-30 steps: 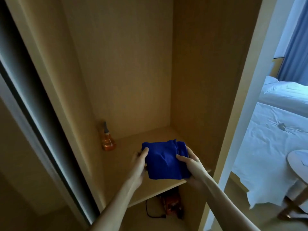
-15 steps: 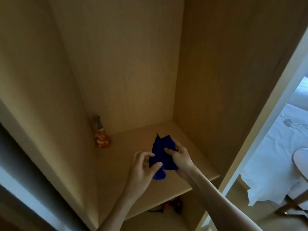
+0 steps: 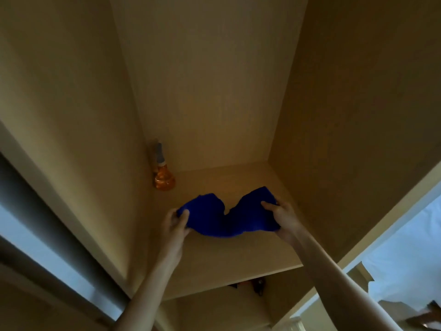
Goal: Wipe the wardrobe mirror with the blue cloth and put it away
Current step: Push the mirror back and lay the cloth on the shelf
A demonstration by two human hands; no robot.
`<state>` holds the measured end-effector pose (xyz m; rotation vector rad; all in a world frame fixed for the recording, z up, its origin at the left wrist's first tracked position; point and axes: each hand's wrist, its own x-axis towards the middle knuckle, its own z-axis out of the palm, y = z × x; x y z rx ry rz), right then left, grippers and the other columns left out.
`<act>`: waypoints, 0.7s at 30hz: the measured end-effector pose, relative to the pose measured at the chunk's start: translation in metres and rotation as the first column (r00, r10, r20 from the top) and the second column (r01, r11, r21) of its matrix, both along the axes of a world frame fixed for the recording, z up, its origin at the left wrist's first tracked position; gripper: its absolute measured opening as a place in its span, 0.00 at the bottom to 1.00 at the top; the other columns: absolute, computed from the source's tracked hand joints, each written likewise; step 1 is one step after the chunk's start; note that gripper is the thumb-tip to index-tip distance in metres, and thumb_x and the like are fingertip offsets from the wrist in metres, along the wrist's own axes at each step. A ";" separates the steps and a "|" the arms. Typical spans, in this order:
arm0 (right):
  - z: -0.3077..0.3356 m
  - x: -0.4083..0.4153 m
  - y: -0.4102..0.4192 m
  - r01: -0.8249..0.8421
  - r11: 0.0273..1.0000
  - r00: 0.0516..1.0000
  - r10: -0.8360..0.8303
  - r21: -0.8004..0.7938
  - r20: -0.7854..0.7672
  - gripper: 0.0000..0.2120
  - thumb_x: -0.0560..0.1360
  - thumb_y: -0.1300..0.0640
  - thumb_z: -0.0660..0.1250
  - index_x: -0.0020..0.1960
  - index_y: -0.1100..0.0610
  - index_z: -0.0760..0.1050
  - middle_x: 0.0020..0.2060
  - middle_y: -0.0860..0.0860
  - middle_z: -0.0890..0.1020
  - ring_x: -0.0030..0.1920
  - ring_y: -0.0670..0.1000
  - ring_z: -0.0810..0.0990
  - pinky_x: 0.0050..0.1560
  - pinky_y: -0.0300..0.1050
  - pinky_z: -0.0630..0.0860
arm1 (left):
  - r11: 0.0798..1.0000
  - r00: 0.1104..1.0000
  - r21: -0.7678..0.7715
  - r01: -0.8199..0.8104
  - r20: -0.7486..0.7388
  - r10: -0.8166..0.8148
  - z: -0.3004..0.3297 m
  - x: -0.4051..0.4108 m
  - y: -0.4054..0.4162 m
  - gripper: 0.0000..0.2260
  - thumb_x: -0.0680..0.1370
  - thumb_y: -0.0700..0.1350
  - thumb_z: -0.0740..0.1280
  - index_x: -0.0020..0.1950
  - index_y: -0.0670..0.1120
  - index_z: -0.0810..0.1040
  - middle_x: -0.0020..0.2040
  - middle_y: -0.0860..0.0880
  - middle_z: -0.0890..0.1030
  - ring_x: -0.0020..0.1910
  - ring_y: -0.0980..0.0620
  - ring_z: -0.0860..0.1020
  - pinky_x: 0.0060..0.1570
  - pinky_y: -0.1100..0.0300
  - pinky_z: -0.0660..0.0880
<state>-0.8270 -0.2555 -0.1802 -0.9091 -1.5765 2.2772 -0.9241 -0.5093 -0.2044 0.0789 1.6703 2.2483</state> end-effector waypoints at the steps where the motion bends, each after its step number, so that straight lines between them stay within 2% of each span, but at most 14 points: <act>1: -0.004 0.003 0.014 0.006 1.000 1.000 -0.006 0.002 0.012 0.21 0.83 0.64 0.64 0.76 0.59 0.68 0.66 0.58 0.79 0.61 0.59 0.81 0.53 0.57 0.82 | 0.999 0.998 0.029 -0.044 0.045 0.042 -0.004 -0.001 -0.005 0.07 0.81 0.41 0.64 0.57 0.40 0.75 0.55 0.42 0.82 0.52 0.50 0.83 0.55 0.51 0.78; 3: -0.014 0.012 0.035 -0.004 1.000 1.000 0.004 -0.001 0.024 0.22 0.84 0.64 0.63 0.77 0.57 0.67 0.67 0.56 0.78 0.63 0.60 0.80 0.58 0.59 0.80 | 0.994 0.989 0.054 -0.100 0.115 0.094 -0.015 0.004 -0.011 0.07 0.82 0.40 0.62 0.58 0.39 0.75 0.56 0.41 0.81 0.51 0.51 0.84 0.56 0.51 0.77; 6: -0.040 0.025 0.044 -0.065 0.997 0.989 0.058 0.044 0.136 0.22 0.84 0.66 0.62 0.76 0.55 0.66 0.61 0.54 0.77 0.60 0.59 0.78 0.60 0.58 0.77 | 0.992 0.970 0.004 -0.125 0.210 0.121 -0.041 0.022 -0.013 0.10 0.82 0.38 0.62 0.62 0.37 0.73 0.60 0.39 0.79 0.55 0.47 0.81 0.58 0.50 0.75; 8: -0.062 0.032 0.044 -0.103 0.984 0.970 0.067 0.145 0.236 0.21 0.83 0.68 0.62 0.73 0.54 0.67 0.66 0.56 0.76 0.60 0.56 0.76 0.59 0.54 0.77 | 0.991 0.962 -0.074 -0.108 0.245 0.123 -0.057 0.037 -0.013 0.08 0.82 0.36 0.62 0.61 0.39 0.72 0.60 0.39 0.78 0.55 0.47 0.80 0.53 0.53 0.77; 11: -0.081 0.040 0.049 -0.084 0.973 0.966 0.026 0.216 0.257 0.17 0.82 0.64 0.66 0.67 0.51 0.69 0.69 0.56 0.75 0.61 0.56 0.76 0.60 0.54 0.77 | 0.972 0.964 -0.209 -0.110 0.214 0.155 -0.068 0.051 -0.015 0.09 0.81 0.34 0.62 0.60 0.42 0.70 0.58 0.44 0.77 0.52 0.52 0.79 0.42 0.61 0.78; 13: -0.081 0.042 0.052 -0.098 0.944 0.963 0.010 0.316 0.268 0.18 0.81 0.61 0.69 0.67 0.52 0.69 0.66 0.56 0.76 0.59 0.55 0.77 0.56 0.53 0.79 | 0.957 0.986 -0.283 -0.058 0.132 0.099 -0.064 0.054 -0.017 0.13 0.81 0.33 0.62 0.63 0.45 0.69 0.57 0.49 0.77 0.53 0.53 0.79 0.42 0.62 0.79; 15: -0.082 0.049 0.056 -0.201 0.846 0.948 0.041 0.495 0.315 0.24 0.80 0.58 0.71 0.72 0.54 0.66 0.65 0.56 0.77 0.59 0.55 0.78 0.57 0.56 0.80 | 0.918 1.000 -0.396 0.003 0.028 0.009 -0.063 0.056 -0.021 0.16 0.80 0.34 0.63 0.64 0.50 0.70 0.58 0.51 0.78 0.55 0.53 0.79 0.45 0.61 0.78; 17: -0.082 0.061 0.060 -0.338 0.696 0.927 0.132 0.634 0.350 0.28 0.77 0.54 0.74 0.73 0.49 0.66 0.67 0.51 0.72 0.64 0.54 0.75 0.62 0.58 0.78 | 0.852 0.992 -0.518 0.070 -0.053 -0.114 -0.062 0.059 -0.027 0.17 0.79 0.35 0.66 0.62 0.53 0.72 0.59 0.52 0.78 0.54 0.55 0.80 0.45 0.63 0.77; 19: -0.084 0.075 0.062 -0.459 0.593 0.887 0.268 0.662 0.375 0.27 0.75 0.53 0.77 0.68 0.40 0.68 0.69 0.46 0.64 0.68 0.51 0.68 0.65 0.52 0.77 | 0.786 0.965 -0.594 0.171 -0.060 -0.256 -0.064 0.064 -0.032 0.21 0.77 0.34 0.68 0.62 0.57 0.73 0.62 0.53 0.76 0.54 0.59 0.80 0.47 0.63 0.78; 21: -0.087 0.083 0.062 -0.560 0.434 0.825 0.374 0.706 0.424 0.27 0.73 0.56 0.77 0.62 0.34 0.68 0.72 0.44 0.57 0.72 0.47 0.59 0.67 0.37 0.70 | 0.695 0.923 -0.702 0.155 -0.148 -0.355 -0.066 0.067 -0.034 0.27 0.75 0.32 0.69 0.63 0.60 0.72 0.65 0.56 0.70 0.56 0.60 0.78 0.50 0.66 0.77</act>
